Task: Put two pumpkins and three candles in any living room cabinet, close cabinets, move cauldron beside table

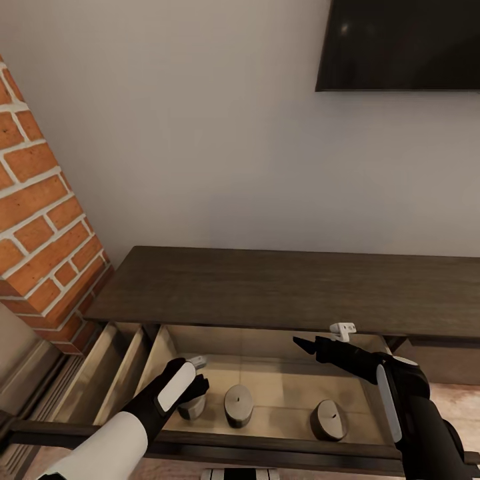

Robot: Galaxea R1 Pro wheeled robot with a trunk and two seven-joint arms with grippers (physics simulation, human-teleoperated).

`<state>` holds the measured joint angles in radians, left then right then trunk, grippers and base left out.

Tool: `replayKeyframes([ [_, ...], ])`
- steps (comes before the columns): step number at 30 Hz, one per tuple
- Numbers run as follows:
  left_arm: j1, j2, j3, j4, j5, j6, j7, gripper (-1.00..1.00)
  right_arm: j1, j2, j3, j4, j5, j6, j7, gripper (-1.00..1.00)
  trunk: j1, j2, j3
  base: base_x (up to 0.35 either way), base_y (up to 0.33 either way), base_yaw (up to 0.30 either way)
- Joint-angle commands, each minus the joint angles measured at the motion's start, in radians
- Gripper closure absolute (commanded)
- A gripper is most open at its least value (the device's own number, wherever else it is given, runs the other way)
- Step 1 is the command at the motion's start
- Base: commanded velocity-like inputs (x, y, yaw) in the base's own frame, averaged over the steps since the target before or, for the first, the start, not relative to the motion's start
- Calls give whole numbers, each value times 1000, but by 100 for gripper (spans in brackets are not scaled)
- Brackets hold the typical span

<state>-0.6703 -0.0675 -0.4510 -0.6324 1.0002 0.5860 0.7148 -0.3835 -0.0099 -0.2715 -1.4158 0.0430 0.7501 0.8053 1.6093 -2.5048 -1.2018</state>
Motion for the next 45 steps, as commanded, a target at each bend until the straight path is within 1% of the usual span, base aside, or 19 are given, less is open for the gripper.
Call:
replayKeyframes([
  [1,0,0,0,1,0,0,0,100,0,0,0,0,0,0,0,-100,0,0,0,0,0,0],
  [21,0,0,0,12,-1,4,1,100,0,0,0,0,0,0,0,-100,0,0,0,0,0,0],
  [29,-1,0,1,4,6,21,10,100,0,-1,0,0,-1,0,0,-100,0,0,0,0,0,0],
  [31,-6,0,2,8,6,24,10,100,0,-1,0,0,-1,0,0,-100,0,0,0,0,0,0],
  [37,-53,2,5,20,9,26,11,100,0,-1,0,0,-2,0,0,-100,0,0,0,0,0,0],
  [38,-61,2,5,30,9,26,10,100,0,-1,0,0,-2,0,0,-100,0,0,0,0,0,0],
  [42,-109,-1,6,143,12,22,-3,100,0,-1,0,0,-2,0,0,-100,0,0,0,0,0,0],
  [45,-123,-1,6,184,12,21,-33,100,0,0,0,0,-2,0,1,-100,0,0,0,0,0,0],
])
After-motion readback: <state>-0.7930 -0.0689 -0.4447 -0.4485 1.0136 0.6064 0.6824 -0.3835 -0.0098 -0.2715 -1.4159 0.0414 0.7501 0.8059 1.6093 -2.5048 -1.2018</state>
